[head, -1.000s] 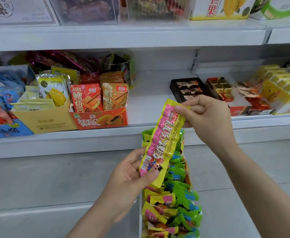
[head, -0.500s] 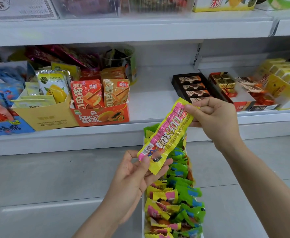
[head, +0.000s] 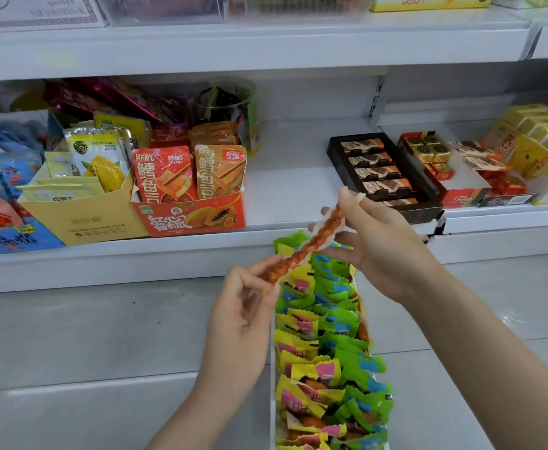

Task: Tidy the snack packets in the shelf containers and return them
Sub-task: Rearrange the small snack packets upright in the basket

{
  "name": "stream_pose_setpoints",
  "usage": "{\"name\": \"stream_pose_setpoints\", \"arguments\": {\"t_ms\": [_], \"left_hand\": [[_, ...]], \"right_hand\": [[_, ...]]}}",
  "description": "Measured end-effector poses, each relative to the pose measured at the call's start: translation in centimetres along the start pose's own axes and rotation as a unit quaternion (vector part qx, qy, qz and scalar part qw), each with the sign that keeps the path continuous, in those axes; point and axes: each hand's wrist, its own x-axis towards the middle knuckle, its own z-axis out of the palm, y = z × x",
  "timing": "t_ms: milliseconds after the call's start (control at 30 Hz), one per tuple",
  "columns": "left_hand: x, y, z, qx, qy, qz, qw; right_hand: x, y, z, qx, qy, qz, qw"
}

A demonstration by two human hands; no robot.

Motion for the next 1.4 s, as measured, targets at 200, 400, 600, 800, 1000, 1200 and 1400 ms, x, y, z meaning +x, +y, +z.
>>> {"name": "stream_pose_setpoints", "arguments": {"t_ms": [200, 400, 600, 800, 1000, 1200, 1400], "left_hand": [[-0.2, -0.1, -0.5, -0.067, -0.04, -0.063, 0.995], [0.0, 0.6, -0.5, -0.18, -0.022, -0.233, 0.955], [0.1, 0.4, -0.5, -0.143, -0.018, -0.206, 0.968], [0.1, 0.5, -0.6, -0.203, 0.01, -0.219, 0.954], [1.3, 0.5, -1.1, -0.07, 0.076, -0.072, 0.992], [3.0, 0.8, -2.7, 0.223, -0.015, 0.244, 0.944], [3.4, -0.5, -2.1, 0.302, -0.096, 0.36, 0.877]], "right_hand": [[0.4, -0.7, -0.2, 0.032, 0.009, -0.003, 0.999], [0.5, -0.3, -0.2, 0.048, 0.016, -0.009, 0.999], [0.5, -0.2, -0.1, 0.052, 0.012, -0.011, 0.999], [0.5, -0.1, -0.3, 0.068, 0.01, -0.005, 0.998], [0.2, -0.5, -0.1, 0.042, 0.013, 0.022, 0.999], [-0.2, -3.1, -1.2, -0.004, -0.067, 0.037, 0.997], [0.0, -2.7, -2.3, -0.108, 0.01, 0.009, 0.994]]}}
